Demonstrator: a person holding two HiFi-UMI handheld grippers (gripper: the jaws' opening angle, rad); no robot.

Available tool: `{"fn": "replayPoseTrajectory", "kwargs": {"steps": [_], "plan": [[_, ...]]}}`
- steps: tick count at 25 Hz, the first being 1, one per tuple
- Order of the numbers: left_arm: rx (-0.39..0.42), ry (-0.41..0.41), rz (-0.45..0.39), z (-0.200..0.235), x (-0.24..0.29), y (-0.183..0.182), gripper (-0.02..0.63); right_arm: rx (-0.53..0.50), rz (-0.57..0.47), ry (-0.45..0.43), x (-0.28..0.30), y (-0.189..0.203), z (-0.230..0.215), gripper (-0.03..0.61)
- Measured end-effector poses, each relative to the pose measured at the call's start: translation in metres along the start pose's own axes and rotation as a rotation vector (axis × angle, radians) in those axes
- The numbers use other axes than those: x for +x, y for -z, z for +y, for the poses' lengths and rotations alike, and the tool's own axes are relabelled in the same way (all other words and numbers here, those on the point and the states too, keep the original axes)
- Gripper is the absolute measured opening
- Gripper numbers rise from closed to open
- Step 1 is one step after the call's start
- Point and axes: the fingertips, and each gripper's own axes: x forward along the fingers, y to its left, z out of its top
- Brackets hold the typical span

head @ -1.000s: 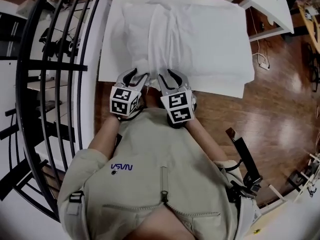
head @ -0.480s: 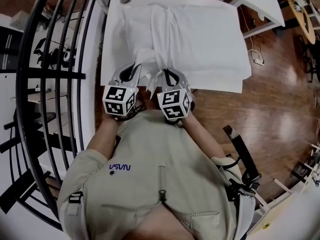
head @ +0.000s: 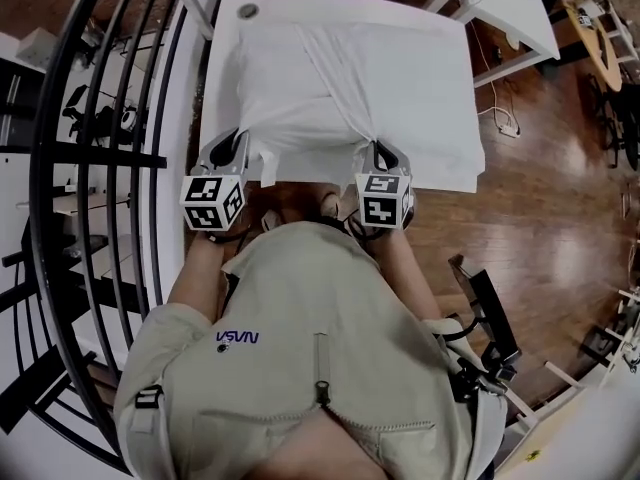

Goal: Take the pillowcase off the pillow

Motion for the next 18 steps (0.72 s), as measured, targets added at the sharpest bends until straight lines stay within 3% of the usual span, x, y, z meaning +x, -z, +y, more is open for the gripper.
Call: {"fn": "replayPoseTrajectory", "kwargs": {"steps": [5,8,12,16,18], "plan": [[-0.051,-0.030,0.101,-0.001,0.004,0.058,0.023,-0.002,0.089,-0.054,0.016,0.029,0.011,0.009],[-0.051,-0.025,0.126,-0.003,0.006,0.072,0.026,0.010,0.093,-0.073,0.019,0.035,0.015,0.009],[-0.060,0.015,0.103,-0.008,0.007,0.062,0.079,0.029,0.062,-0.127,0.016,0.030,0.018,0.021],[-0.051,0.034,0.054,-0.010,-0.002,0.036,0.169,0.095,0.015,-0.237,-0.006,0.015,0.021,0.111],[-0.044,0.029,0.033,-0.011,-0.007,0.024,0.195,0.115,-0.033,-0.270,-0.020,0.000,0.020,0.120]]}}
